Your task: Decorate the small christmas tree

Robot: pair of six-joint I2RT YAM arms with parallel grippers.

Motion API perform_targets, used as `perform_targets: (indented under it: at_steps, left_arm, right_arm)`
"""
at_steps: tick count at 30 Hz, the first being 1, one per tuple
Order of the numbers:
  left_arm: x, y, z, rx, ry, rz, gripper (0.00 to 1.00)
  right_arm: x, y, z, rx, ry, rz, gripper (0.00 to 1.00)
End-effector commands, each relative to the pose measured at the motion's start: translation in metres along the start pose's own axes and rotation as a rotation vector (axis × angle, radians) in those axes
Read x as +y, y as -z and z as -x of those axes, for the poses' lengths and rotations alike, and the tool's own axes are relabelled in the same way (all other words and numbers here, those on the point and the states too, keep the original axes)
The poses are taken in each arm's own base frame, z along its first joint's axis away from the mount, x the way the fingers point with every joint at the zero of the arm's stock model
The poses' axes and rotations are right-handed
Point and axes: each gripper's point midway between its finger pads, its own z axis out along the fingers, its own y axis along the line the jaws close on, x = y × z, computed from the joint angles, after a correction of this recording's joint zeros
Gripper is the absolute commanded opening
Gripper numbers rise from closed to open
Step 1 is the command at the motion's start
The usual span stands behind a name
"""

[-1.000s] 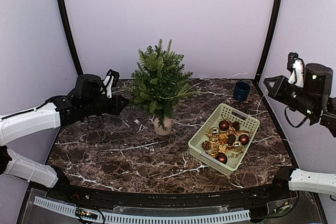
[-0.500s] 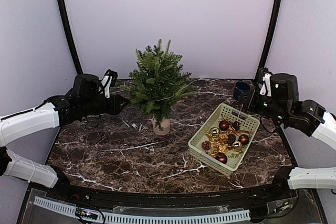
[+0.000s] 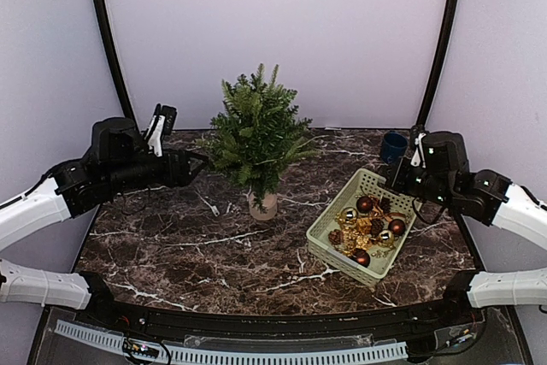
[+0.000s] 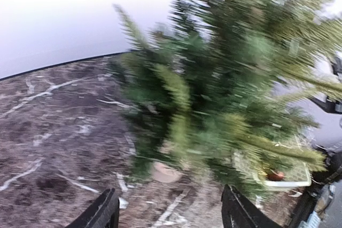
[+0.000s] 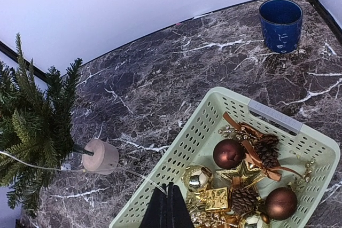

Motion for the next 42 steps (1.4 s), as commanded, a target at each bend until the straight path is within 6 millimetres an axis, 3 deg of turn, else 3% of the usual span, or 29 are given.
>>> perform_targets:
  at_steps: [1, 2, 6, 13, 24, 27, 32, 34, 42]
  left_arm:
    - [-0.042, -0.002, -0.02, 0.043, 0.06, -0.104, 0.69]
    - [-0.054, -0.003, -0.023, 0.049, 0.064, -0.132, 0.69]
    - [-0.064, -0.015, -0.037, 0.072, 0.113, -0.152, 0.7]
    - [-0.06, -0.032, -0.053, 0.113, 0.116, -0.127, 0.67]
    - [-0.055, -0.042, -0.052, 0.065, 0.136, -0.108, 0.54]
    - [-0.055, -0.044, -0.049, 0.047, 0.143, -0.111, 0.46]
    - [-0.046, -0.044, -0.047, 0.029, 0.155, -0.059, 0.09]
    - [-0.041, -0.041, -0.045, 0.019, 0.154, -0.031, 0.01]
    - [-0.011, -0.032, -0.045, 0.028, 0.16, 0.066, 0.0]
  right_arm:
    - [0.009, -0.003, 0.006, -0.03, -0.041, 0.049, 0.0]
    - [0.009, -0.003, 0.006, -0.03, -0.041, 0.048, 0.0]
    - [0.01, -0.002, 0.007, -0.033, -0.039, 0.053, 0.0]
    - [0.009, -0.002, 0.007, -0.033, -0.039, 0.054, 0.0]
    - [0.01, -0.002, 0.006, -0.033, -0.044, 0.063, 0.0]
    - [0.011, 0.0, 0.009, -0.042, -0.045, 0.068, 0.0]
    - [0.017, 0.016, 0.027, -0.075, -0.04, 0.077, 0.0]
    - [0.017, 0.026, 0.036, -0.095, -0.037, 0.074, 0.0]
    - [0.002, 0.064, 0.058, -0.159, -0.041, 0.011, 0.0]
